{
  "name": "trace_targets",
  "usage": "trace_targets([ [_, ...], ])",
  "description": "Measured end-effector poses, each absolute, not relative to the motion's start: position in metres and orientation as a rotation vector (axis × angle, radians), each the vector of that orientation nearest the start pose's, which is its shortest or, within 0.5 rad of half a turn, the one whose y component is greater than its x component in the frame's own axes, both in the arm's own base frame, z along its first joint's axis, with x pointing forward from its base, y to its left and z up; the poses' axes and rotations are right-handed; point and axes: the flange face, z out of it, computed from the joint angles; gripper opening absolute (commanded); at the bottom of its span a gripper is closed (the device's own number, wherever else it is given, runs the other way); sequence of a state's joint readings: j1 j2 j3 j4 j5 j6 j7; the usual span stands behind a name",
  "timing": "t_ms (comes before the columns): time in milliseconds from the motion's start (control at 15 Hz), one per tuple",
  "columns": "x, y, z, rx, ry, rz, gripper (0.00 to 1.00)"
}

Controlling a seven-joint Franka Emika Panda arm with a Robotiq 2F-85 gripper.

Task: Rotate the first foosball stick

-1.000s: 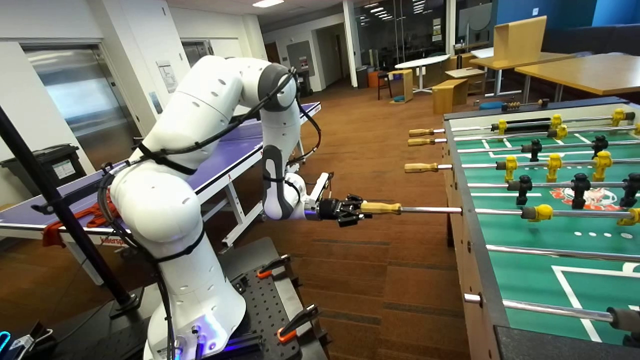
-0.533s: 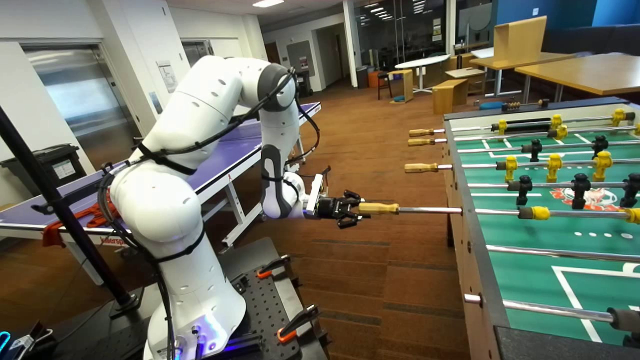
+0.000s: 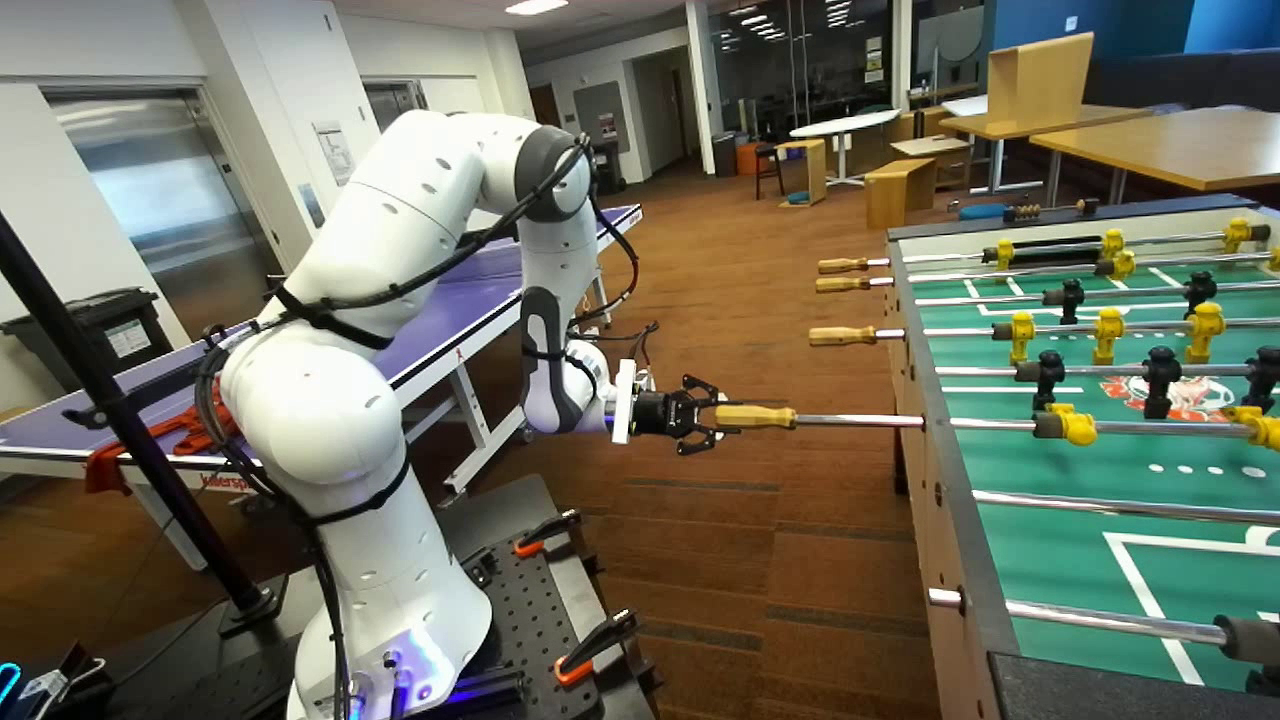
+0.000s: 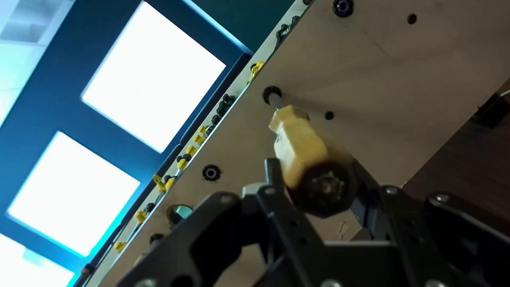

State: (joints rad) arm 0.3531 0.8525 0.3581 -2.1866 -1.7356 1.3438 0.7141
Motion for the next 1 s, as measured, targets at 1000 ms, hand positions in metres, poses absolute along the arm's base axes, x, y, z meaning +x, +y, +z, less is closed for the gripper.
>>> trace_targets([
  [1000,0.3996,0.2186,0.0433,1.46,0.702,0.404,0.17],
])
